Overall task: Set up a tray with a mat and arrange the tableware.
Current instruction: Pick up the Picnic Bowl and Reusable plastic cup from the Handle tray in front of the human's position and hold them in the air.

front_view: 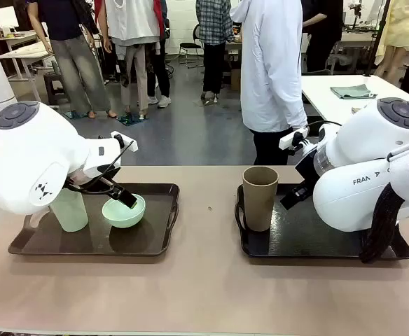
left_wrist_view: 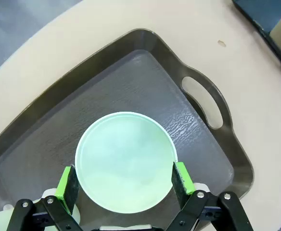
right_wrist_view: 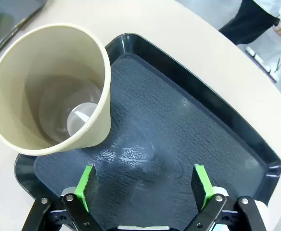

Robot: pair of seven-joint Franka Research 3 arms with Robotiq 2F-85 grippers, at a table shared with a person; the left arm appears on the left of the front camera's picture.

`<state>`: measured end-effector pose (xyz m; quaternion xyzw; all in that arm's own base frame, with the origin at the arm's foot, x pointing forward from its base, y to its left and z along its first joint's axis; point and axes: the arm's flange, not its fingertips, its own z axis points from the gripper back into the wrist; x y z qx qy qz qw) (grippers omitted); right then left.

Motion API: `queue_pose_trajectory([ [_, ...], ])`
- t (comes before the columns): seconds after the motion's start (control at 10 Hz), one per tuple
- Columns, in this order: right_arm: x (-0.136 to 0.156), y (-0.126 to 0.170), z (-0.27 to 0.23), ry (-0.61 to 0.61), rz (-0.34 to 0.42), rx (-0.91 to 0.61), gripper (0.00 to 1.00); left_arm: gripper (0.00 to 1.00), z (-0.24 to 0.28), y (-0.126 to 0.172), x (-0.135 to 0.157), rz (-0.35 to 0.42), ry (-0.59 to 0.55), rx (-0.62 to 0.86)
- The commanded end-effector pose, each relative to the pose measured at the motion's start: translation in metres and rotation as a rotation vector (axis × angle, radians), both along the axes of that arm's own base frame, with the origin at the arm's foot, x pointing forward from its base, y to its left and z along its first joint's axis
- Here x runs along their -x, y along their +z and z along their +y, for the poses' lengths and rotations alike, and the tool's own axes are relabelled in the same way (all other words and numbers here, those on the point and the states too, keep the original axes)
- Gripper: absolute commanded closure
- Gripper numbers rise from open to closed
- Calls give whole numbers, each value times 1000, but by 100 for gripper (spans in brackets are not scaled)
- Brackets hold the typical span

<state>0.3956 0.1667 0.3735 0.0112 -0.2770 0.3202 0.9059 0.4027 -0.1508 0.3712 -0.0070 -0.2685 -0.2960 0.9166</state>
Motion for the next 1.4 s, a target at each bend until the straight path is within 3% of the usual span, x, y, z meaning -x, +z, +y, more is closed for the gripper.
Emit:
queue_pose_trajectory([
  [0.0, 0, 0, 0, 0, 0, 0, 0, 0, 0, 0, 0, 0, 0, 0],
  [1.0, 0, 0, 0, 0, 0, 0, 0, 0, 0, 0, 0, 0, 0, 0],
  [1.1, -5, 21, 6, -120, 56, 5, 0, 0, -2, 0, 1, -1, -4, -3],
  [1.2, 24, 53, 20, -165, 68, 17, 0, 0, -12, 41, 33, -51, -8, -29],
  [1.3, 64, 81, 28, -204, 93, 69, 0, 0, -11, 79, 76, -84, 95, -61],
])
